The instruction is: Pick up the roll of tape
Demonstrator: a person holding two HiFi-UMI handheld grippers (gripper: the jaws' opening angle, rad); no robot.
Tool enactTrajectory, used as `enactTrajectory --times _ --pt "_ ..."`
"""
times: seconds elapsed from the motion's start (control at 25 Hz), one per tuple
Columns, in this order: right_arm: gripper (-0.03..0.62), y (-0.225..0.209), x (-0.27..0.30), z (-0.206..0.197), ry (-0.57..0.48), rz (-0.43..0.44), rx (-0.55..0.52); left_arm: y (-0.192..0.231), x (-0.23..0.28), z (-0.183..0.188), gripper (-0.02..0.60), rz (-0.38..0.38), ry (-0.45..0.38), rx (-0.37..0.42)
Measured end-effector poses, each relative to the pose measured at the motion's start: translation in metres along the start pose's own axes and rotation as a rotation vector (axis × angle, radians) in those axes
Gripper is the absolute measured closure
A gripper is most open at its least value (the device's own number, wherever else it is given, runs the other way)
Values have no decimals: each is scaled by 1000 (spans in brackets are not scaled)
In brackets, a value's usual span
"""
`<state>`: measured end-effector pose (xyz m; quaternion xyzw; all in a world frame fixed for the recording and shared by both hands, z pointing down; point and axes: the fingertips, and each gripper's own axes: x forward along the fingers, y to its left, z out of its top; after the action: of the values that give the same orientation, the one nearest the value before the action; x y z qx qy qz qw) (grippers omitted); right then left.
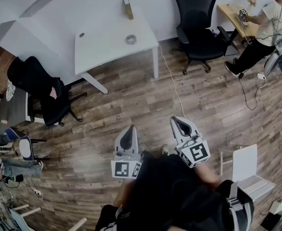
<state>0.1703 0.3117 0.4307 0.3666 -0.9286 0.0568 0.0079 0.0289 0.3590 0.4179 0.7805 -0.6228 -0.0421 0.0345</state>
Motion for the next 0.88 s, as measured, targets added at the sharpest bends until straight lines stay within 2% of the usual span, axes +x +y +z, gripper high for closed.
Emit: enactTrajectory --times 0.36,0.64,0.88 --pt "582 -35 25 -9 9 64 13 7 28 -18 558 80 47 1" --pt "582 -77 85 -22 43 23 6 40 100 -39 558 41 61 -31" --pt "582 -116 173 -1 43 -3 -18 100 192 -27 558 0 42 -43"
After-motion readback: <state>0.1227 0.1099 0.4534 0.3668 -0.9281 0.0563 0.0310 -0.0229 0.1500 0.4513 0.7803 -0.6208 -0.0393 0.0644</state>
